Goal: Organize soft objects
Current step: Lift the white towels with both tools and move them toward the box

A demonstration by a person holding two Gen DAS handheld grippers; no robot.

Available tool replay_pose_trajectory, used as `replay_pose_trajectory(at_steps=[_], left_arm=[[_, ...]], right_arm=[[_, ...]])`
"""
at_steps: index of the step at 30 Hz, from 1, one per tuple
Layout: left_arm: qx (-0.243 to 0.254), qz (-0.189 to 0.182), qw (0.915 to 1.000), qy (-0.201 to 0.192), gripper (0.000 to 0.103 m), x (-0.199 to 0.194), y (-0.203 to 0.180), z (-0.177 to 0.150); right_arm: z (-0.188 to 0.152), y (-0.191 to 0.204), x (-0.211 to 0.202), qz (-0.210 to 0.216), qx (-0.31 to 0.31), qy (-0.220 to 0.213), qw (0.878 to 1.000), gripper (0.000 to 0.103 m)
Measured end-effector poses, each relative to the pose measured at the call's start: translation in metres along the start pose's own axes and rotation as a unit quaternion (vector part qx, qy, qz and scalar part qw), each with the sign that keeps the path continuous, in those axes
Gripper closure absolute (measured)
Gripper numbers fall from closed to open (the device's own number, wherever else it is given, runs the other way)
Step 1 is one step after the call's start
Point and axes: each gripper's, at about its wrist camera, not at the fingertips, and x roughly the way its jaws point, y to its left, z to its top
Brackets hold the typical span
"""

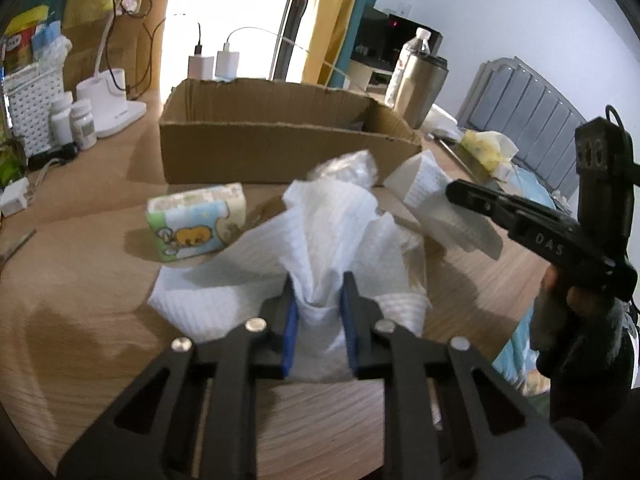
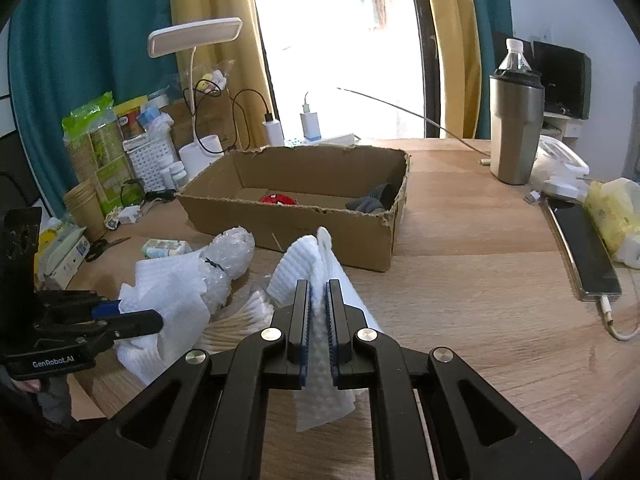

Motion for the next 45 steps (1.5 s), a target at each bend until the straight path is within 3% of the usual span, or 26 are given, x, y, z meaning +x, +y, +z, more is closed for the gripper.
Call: replay_pose_trajectory(at_steps=[3, 8, 29, 45], left_arm=[[0.011, -0.001, 0.9999, -0.012, 0.092, -0.009, -0.002, 0.001], [0.026, -0.002, 0.9991, -0.032, 0.095, -0.023, -0.006, 0.003], [0.033, 0.022, 0.9944, -0.098, 0.095, -0.062, 0.013, 0.034], [0.031, 0.032, 0.9893, -0.139, 0.095, -0.075, 0.027, 0.067]], right_arm=[[0.002, 0.001, -0.003, -0.003, -0.001, -0.004, 1.000, 0.094], [0.004, 0.003, -0.008, -0.009, -0.004, -0.009, 1.000, 0.094], [0.021, 0.014, -0.029, -0.026, -0.016, -0.035, 0.999, 0.094], [0.056, 0.024, -0.047, -0.037, -0.041, -0.073, 0.996, 0.094]])
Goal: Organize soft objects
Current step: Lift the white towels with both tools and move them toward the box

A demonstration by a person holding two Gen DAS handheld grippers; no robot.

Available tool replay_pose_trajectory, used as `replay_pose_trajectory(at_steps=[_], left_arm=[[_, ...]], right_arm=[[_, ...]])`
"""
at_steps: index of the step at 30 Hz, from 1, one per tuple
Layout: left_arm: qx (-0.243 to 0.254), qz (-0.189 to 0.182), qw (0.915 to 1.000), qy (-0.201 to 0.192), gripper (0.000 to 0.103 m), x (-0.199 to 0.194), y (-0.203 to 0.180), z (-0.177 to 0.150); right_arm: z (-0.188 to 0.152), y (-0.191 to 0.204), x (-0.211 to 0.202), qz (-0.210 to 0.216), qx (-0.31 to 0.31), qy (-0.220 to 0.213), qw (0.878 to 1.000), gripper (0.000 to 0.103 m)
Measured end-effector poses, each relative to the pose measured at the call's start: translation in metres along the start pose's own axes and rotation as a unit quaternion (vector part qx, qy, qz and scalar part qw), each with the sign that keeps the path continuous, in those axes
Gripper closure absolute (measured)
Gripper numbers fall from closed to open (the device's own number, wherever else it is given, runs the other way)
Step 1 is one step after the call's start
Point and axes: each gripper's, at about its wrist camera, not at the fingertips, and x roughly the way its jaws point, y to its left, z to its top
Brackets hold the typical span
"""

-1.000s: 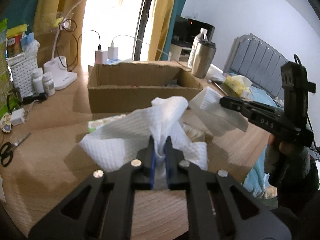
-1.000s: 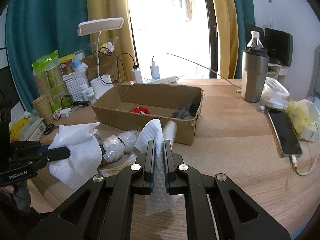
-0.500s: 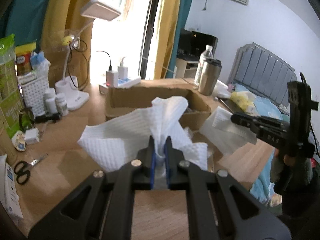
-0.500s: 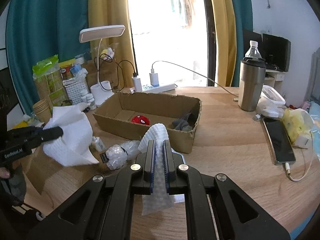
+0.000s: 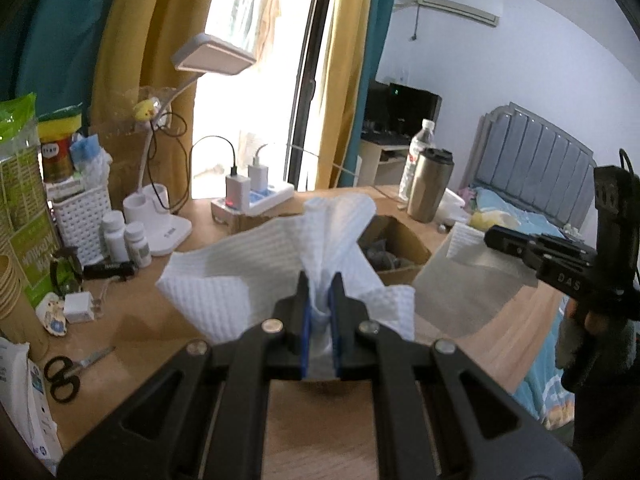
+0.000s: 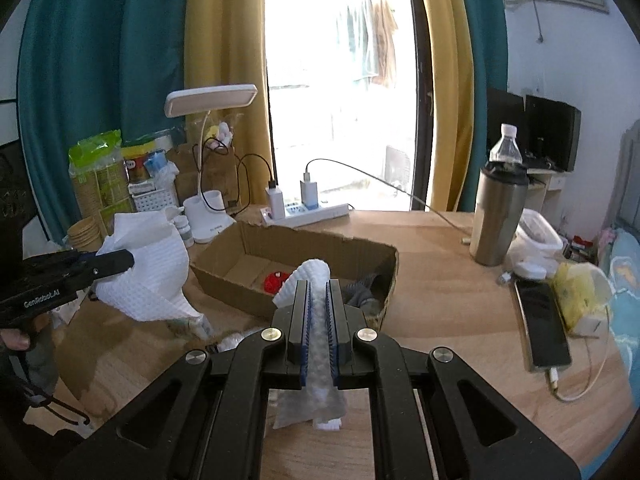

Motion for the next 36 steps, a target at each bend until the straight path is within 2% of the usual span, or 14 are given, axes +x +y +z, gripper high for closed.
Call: replay_pose_trajectory(at_steps=[9, 14, 16, 18, 22, 23, 29, 36], left_arm=[[0.005, 0.004, 0.9999, -0.012, 0.095, 0.004, 0.006, 0.012], [0.003, 0.006, 0.9999, -0.010, 0.095, 0.009, 0.010, 0.012], [0.004, 0.007, 0.9999, -0.006, 0.095, 0.011, 0.011, 0.010], [0.003, 0.009, 1.0000, -0.002, 0.095, 0.013, 0.011, 0.008], [0.004, 0.013, 0.9999, 0.006, 0.095, 0.016, 0.012, 0.004], [0.004, 0.014, 0.9999, 0.007, 0.095, 0.017, 0.012, 0.004], [0.001, 0.022, 0.9996, 0.016, 0.095, 0.020, 0.013, 0.000], [0.003, 0.026, 0.9994, 0.021, 0.095, 0.024, 0.011, -0.001]], right_arm=[[0.016, 0.002, 0.002, -0.004, -0.018, -0.010, 1.000, 0.095], [-0.003, -0.005, 0.022, -0.005, -0.009, 0.043, 0.999, 0.094], [-0.017, -0.010, 0.031, -0.007, 0.006, 0.069, 0.998, 0.087], [-0.031, -0.016, 0.038, -0.012, 0.021, 0.089, 0.996, 0.063], [-0.051, -0.019, 0.050, -0.012, 0.027, 0.119, 0.992, 0.056], [-0.055, -0.019, 0.053, -0.012, 0.028, 0.127, 0.991, 0.051], [-0.074, -0.027, 0.075, -0.017, 0.039, 0.165, 0.985, 0.044], [-0.087, -0.033, 0.090, -0.024, 0.042, 0.190, 0.981, 0.043]])
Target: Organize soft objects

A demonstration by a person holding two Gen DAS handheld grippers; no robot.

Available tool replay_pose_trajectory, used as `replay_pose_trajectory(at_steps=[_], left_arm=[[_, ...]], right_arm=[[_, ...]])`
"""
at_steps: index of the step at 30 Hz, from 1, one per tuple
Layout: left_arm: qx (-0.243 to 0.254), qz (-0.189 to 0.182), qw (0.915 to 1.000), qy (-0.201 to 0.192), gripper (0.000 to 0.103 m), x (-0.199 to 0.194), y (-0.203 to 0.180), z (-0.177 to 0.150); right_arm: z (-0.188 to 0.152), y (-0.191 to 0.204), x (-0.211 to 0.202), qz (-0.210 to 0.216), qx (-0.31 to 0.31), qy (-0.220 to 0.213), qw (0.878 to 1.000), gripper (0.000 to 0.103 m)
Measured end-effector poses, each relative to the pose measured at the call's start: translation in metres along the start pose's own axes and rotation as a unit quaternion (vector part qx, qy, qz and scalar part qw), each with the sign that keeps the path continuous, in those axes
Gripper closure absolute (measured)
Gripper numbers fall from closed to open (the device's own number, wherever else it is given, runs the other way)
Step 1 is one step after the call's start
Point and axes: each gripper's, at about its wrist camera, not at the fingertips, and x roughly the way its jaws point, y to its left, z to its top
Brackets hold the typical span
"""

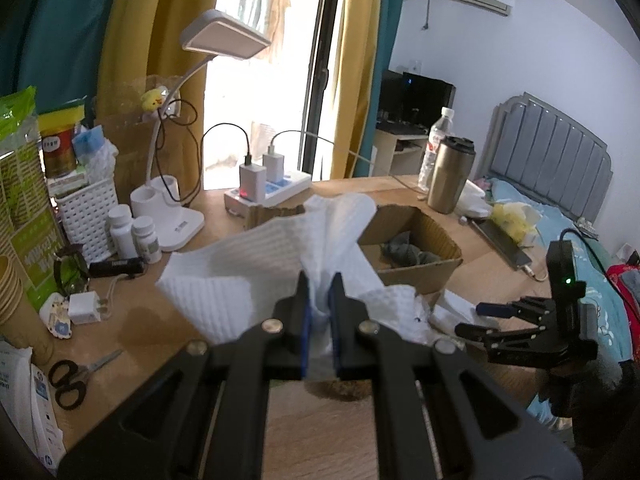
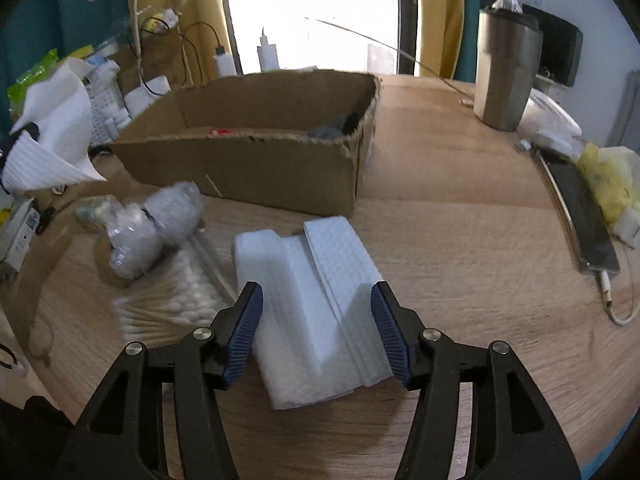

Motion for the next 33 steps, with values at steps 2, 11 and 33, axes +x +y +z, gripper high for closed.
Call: replay_pose_trajectory(at_steps=[2, 11, 33], left_arm=[[0.002, 0.000, 1.0000, -0.001, 0.095, 0.000, -0.001, 0.001], [0.010, -0.005, 0.9999, -0.003, 0.095, 0.002, -0.006, 0.004], [0.022, 0.003, 0.9988, -0.043, 0.095, -0.013, -0.005, 0.020]], right_arm=[[-0.001, -0.002, 0.001, 0.001, 0.003, -0.002, 1.000, 0.044], [-0.004, -0.011, 0.000, -0.017, 0.007, -0.011, 1.000, 0.093], [0.034, 0.010, -0.081, -0.002, -0.021, -0.125, 0.992, 0.096]])
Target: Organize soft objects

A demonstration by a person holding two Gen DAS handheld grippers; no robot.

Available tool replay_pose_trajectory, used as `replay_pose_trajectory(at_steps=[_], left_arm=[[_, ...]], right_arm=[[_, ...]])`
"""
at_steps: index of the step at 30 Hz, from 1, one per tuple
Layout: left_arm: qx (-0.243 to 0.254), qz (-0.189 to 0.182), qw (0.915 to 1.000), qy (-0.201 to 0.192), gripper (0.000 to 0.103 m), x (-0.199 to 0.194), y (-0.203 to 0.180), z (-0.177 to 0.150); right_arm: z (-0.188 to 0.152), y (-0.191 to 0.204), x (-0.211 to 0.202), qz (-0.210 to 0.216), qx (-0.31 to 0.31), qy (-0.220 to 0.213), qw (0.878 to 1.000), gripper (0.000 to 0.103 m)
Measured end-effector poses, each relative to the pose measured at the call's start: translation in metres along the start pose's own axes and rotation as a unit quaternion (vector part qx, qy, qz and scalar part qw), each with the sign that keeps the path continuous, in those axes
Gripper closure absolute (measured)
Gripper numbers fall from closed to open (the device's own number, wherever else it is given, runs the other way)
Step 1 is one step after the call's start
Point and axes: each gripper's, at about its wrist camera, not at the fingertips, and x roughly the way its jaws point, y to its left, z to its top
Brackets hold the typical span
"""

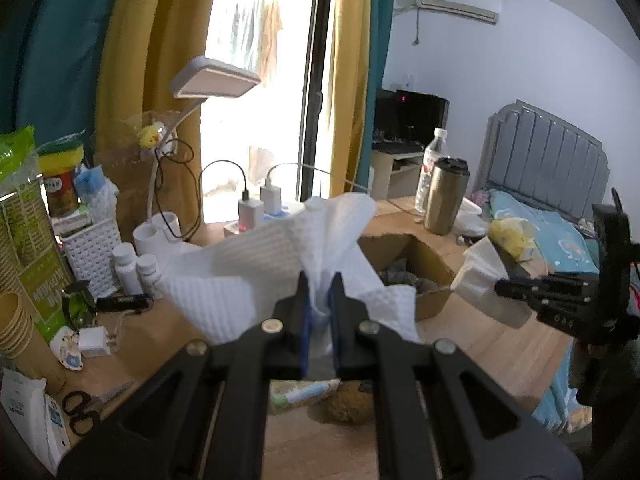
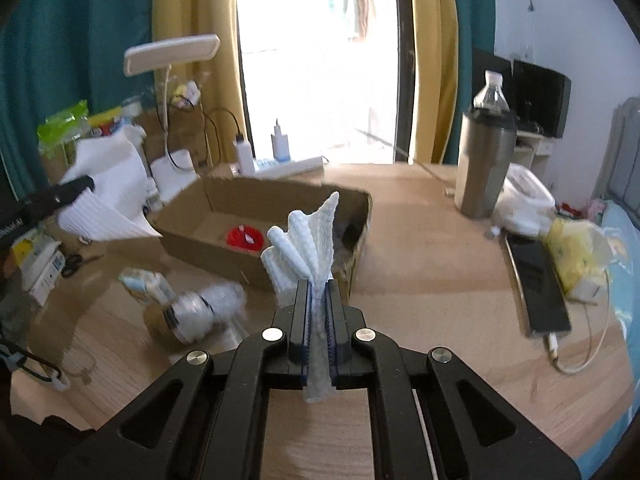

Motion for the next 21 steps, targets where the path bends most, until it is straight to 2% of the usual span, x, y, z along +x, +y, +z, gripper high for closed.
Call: replay_pose_trajectory(at_steps=[11, 21], left_arm=[[0.007, 0.005, 0.9999, -0.012, 0.095, 0.008, 0.005, 0.013], [0.001, -0.017, 0.9999, -0.004, 0.095, 0.040, 0.006, 0.017]], right_arm=[[0.033, 0.006, -0.004, 0.008, -0.012, -0.038, 0.999, 0.096], [0.046, 0.005, 0.016, 0.018, -0.011, -0.038, 0.999, 0.096]])
